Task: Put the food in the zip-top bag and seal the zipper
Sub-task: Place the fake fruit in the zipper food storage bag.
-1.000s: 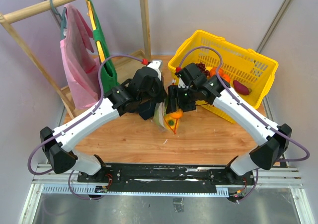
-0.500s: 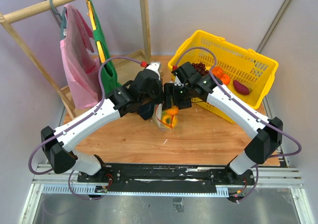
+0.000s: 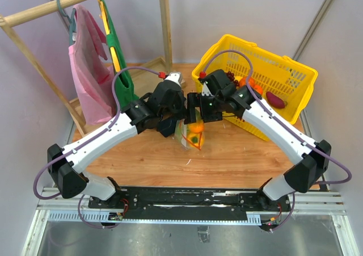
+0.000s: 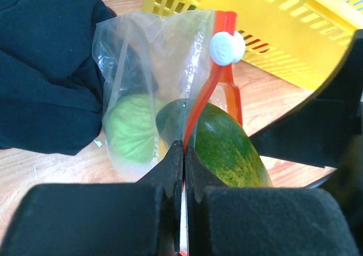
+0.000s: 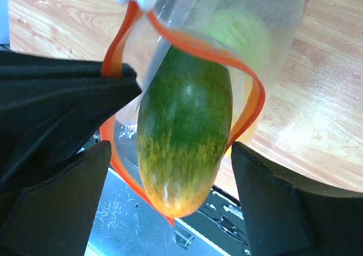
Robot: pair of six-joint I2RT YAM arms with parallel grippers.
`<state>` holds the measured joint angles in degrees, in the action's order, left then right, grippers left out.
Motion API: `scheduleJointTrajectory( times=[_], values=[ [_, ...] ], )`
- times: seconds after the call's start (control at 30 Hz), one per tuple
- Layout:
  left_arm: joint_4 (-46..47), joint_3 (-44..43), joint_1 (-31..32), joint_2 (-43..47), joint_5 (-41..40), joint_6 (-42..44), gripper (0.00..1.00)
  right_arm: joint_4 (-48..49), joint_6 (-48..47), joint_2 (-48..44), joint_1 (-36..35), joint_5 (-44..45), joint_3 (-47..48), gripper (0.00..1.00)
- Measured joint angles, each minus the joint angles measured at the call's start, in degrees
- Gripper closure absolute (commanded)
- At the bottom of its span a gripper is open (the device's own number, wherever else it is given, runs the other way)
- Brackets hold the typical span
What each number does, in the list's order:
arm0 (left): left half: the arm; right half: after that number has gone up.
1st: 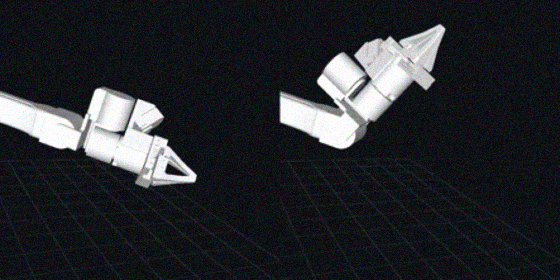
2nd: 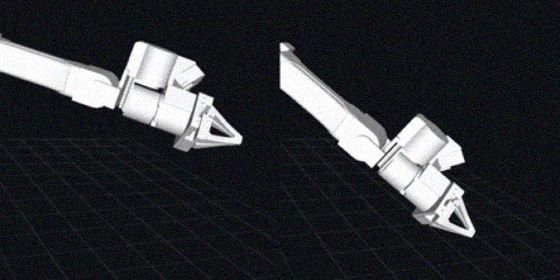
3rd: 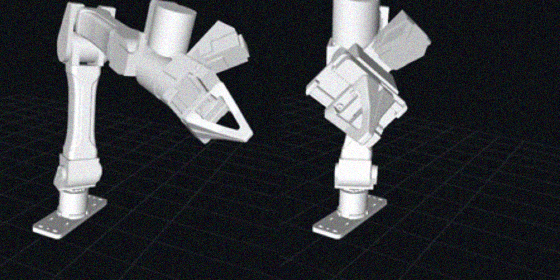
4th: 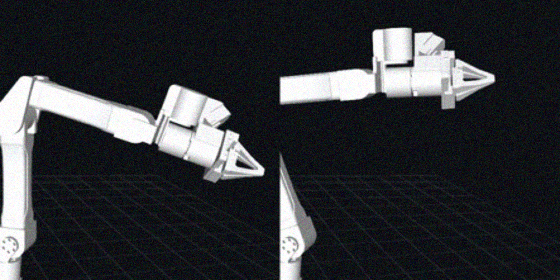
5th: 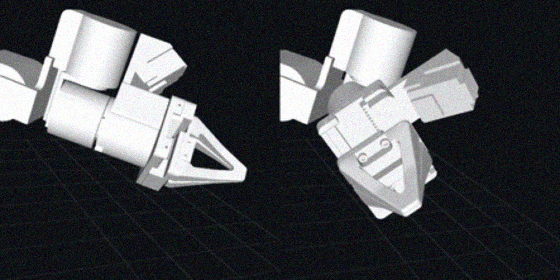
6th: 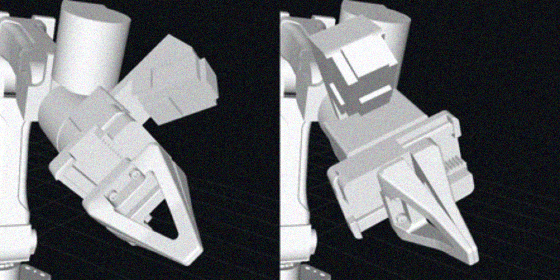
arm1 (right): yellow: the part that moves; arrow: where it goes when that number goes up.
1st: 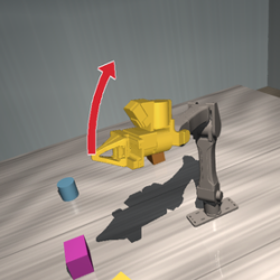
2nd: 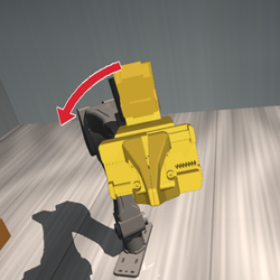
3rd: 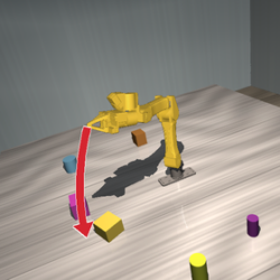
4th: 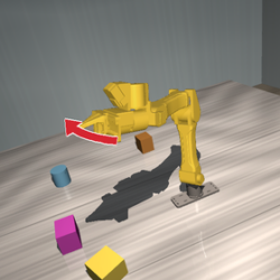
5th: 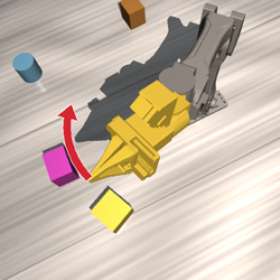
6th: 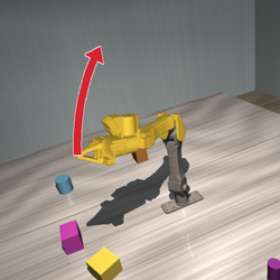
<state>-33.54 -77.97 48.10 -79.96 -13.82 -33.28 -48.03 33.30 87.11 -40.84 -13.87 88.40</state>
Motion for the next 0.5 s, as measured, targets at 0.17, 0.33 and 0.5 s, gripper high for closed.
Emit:
scheduleJointTrajectory(
  times=[0.17, 0.33, 0.5],
  values=[
    [0.0, 0.0, -0.1, 0.0, 0.0, -0.5, 1.0, 0.2, -0.3, -3.3, 0.0, 0.1, -1.2, 0.12],
    [0.0, 0.1, -0.2, 0.0, 0.0, -0.7, 1.0, 0.2, -0.7, -7.0, 0.0, 1.3, -3.8, 0.13],
    [0.0, 0.1, -0.3, 0.0, 0.0, -1.0, 1.0, 0.2, -1.3, -12.0, 0.0, 3.4, -6.1, 0.18]
  ],
)
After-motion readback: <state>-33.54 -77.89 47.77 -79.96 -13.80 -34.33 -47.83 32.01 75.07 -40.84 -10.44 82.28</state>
